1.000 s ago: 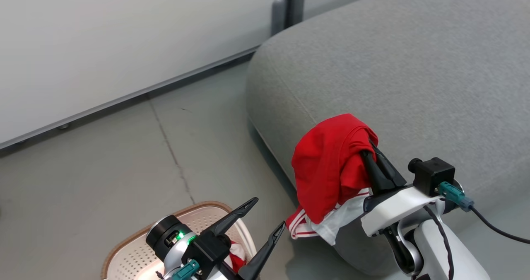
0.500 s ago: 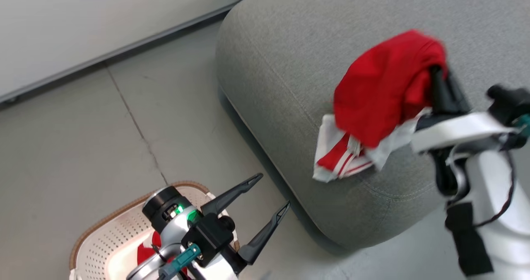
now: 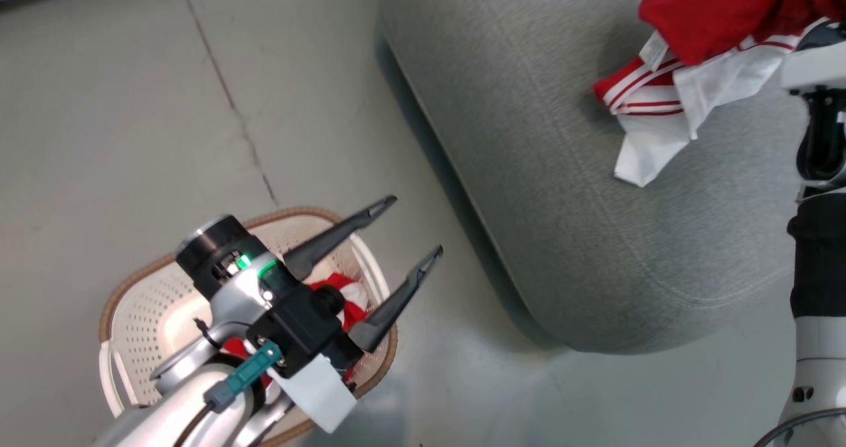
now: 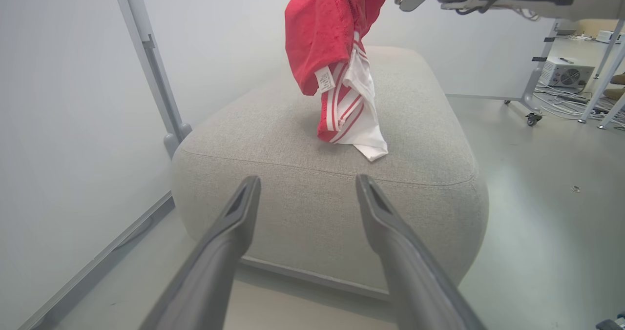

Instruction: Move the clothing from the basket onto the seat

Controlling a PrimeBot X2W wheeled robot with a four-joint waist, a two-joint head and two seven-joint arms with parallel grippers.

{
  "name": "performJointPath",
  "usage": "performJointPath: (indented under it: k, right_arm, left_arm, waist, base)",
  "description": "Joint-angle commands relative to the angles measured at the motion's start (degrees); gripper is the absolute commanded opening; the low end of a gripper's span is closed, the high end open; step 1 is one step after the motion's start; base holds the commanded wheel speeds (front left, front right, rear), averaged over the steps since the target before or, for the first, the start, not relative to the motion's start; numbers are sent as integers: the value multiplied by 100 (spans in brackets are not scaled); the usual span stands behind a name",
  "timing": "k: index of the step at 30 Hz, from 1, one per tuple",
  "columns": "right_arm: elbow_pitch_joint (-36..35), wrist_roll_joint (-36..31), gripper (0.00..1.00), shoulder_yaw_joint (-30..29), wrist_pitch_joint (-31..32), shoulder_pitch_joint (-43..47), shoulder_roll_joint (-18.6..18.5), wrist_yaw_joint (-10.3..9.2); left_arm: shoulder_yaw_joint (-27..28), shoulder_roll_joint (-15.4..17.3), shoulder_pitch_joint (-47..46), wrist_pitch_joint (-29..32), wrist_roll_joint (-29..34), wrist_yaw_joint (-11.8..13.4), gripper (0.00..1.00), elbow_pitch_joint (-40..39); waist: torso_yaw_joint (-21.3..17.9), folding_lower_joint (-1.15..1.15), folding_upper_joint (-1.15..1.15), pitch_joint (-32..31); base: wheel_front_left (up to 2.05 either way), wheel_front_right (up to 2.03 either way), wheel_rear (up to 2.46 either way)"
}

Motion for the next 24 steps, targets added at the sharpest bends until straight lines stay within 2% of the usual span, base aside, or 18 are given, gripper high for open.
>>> performJointPath:
  k: [1,12,13,14,18,24]
  right_arm:
    - [66,-119,0,-128,-27,-113,-36,12]
    - [912,-619,0,-885,-17,-49,-49,11]
    - [986,-682,68,-972,-15,-36,-48,11]
    - [1023,-729,100,-1063,-16,-46,-45,11]
    - [1125,-852,100,-1243,-16,78,-38,10]
    - [923,-822,100,-1154,-16,453,-33,10]
  left_arm:
    - [49,70,-168,3,53,-47,100,-78]
    - [153,282,-395,-28,74,-80,100,-176]
    - [152,287,-391,-35,64,-77,100,-171]
    - [149,293,-391,-34,58,-77,100,-163]
    - [136,297,-396,-59,16,-75,100,-99]
    - [126,187,-274,-190,-85,14,100,102]
  waist:
    - [209,0,0,377]
    - [361,0,0,907]
    - [362,0,0,922]
    - [366,0,0,932]
    - [366,0,0,896]
    - [380,0,0,585]
  base:
    - [0,0,0]
    - [0,0,0]
    - [0,0,0]
    - [0,0,0]
    - [0,0,0]
    - [0,0,0]
